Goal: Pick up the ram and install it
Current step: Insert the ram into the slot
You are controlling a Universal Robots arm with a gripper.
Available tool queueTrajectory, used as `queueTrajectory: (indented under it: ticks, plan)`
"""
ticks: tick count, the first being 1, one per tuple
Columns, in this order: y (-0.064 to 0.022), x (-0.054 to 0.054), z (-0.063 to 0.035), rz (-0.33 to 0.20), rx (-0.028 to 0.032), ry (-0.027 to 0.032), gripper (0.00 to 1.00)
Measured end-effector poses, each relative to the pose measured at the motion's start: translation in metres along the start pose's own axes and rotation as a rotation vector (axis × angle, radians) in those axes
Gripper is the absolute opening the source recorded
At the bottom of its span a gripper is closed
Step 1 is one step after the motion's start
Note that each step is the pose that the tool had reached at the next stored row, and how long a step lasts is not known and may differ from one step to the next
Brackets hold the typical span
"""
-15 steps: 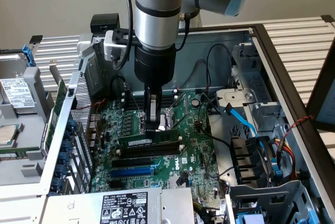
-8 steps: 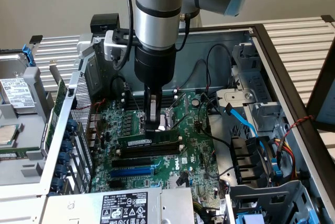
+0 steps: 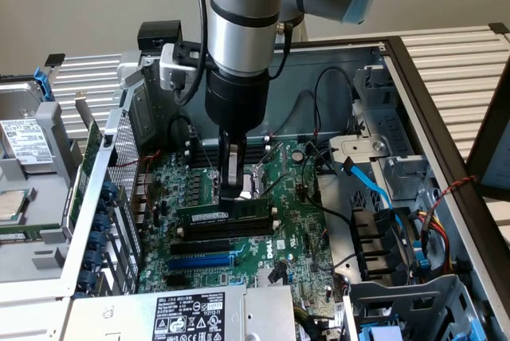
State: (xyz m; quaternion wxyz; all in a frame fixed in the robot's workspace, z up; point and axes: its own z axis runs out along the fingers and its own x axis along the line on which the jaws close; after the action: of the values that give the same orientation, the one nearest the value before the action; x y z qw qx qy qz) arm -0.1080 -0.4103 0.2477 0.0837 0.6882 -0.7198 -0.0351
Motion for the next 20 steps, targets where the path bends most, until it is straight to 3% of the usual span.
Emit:
queueTrajectory:
  ticks: [20]
  plan:
    - [-0.007,-0.0011,-0.0008,0.0,-0.0011,0.0,0.12]
